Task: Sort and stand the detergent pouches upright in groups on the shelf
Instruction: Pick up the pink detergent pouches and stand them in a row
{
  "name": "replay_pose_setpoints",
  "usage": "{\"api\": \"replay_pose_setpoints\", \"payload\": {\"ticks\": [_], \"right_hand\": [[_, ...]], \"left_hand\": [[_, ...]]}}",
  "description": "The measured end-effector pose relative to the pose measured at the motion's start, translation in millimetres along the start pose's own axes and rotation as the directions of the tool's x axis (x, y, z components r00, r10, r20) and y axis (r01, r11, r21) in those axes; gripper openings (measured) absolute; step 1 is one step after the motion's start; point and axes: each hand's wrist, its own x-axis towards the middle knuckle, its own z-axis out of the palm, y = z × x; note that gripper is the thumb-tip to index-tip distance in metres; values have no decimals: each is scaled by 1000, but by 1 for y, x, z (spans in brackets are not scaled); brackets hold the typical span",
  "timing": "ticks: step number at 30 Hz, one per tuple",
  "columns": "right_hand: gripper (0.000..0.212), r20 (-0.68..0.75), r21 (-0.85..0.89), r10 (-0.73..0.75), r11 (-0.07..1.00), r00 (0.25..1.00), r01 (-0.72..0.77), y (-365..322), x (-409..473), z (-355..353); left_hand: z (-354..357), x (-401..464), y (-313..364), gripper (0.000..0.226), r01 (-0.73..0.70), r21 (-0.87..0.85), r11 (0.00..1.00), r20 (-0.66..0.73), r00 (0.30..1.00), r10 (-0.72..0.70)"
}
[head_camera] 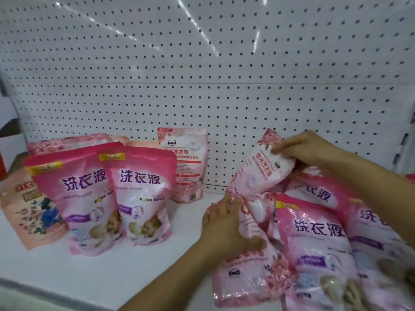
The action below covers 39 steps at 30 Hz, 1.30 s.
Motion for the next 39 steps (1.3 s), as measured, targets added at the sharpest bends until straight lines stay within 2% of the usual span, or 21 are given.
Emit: {"api": "replay_pose_setpoints", "payload": {"ticks": [2,5,9,14,20,24,26,28,30,32,36,38,39], "right_hand": [[28,16,97,-50,994,999,48,-18,11,7],[22,44,181,-90,980,995,80,-43,25,27],[17,88,275,-99,959,991,72,-63,28,56],[21,27,363,-108,927,994,91,-67,23,73],[27,-94,419,-42,905,995,78,-62,15,72],[25,-185,492,10,867,983,83,-69,15,66],[21,-180,534,47,843,983,58,-74,14,66],[17,-96,572,87,820,992,-17,-76,12,70],[17,44,549,103,828,994,-110,-74,7,77],[22,123,473,50,875,991,-103,-72,1,81],[52,134,317,-145,944,980,96,-66,-27,71],[52,141,228,-233,954,962,197,-55,-51,67],[46,211,185,-271,954,939,234,-50,-66,63]], "left_hand": [[-4,-9,-4,115,-37,11,999,4,999,37],[-11,-28,-14,102,-50,-106,993,42,998,55],[-11,-51,-23,87,27,-266,964,55,998,-13],[-8,-69,-27,82,74,-376,924,12,997,-75],[-20,-78,-22,80,44,-129,991,74,997,-35],[-19,-98,-24,74,43,10,999,83,996,-43],[-21,-105,-26,71,29,48,998,76,997,-33],[-26,-108,-31,68,8,49,999,76,997,-11],[-30,-111,-38,65,-22,6,1000,84,996,22],[-31,-114,-46,63,-59,-62,996,91,994,64],[-34,-119,-54,62,-100,-142,985,131,984,119],[-35,-119,-54,62,-106,-148,983,141,982,127],[-35,-118,-54,61,-111,-145,983,140,981,131]]}}
